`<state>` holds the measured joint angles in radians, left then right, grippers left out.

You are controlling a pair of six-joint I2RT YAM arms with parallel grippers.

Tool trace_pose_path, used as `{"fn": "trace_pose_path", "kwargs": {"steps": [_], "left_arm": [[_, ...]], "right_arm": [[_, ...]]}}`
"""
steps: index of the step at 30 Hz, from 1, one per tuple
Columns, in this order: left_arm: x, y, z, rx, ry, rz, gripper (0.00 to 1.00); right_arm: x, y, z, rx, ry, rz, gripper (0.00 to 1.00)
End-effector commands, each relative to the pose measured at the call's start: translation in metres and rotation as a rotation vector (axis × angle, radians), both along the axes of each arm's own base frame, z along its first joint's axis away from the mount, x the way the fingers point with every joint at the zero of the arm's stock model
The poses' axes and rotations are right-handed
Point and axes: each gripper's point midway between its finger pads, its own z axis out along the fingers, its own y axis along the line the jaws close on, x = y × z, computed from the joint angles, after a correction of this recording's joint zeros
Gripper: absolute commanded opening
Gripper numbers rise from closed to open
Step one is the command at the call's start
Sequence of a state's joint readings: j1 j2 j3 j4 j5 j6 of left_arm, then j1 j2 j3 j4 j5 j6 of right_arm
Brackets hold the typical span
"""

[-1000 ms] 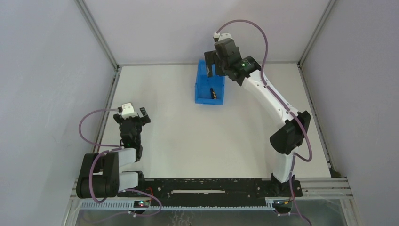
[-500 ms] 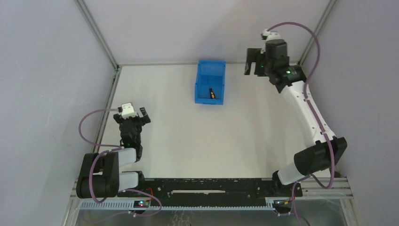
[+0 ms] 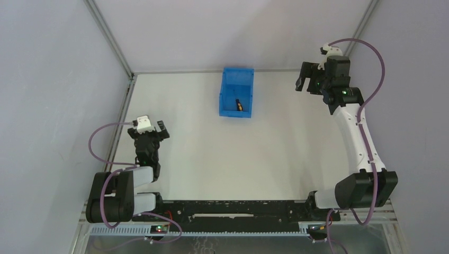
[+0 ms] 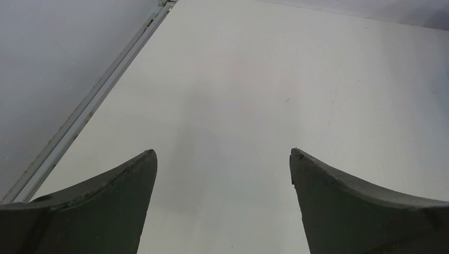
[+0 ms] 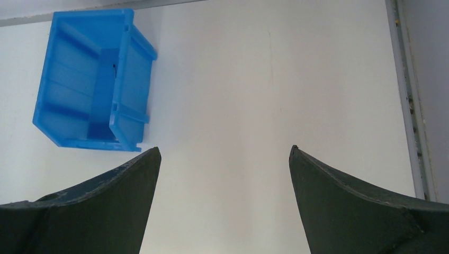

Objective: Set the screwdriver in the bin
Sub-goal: Reset both arms

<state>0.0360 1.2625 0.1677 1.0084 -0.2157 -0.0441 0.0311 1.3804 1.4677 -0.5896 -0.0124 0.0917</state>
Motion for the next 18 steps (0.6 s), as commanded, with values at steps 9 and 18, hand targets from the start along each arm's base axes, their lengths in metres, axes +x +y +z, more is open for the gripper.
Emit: {"fn": "trace_pose_path", "kwargs": {"steps": [9,18], "left_arm": [[0.008,0.005,0.023,0.022,-0.066,0.017,1.00],[0.008,0.005,0.023,0.022,-0.066,0.016,1.00]], "right_arm": [[-0.013,0.001,0.046,0.004,-0.160,0.042,1.00],[-0.018,0.000,0.049,0.007,-0.183,0.033,1.00]]}}
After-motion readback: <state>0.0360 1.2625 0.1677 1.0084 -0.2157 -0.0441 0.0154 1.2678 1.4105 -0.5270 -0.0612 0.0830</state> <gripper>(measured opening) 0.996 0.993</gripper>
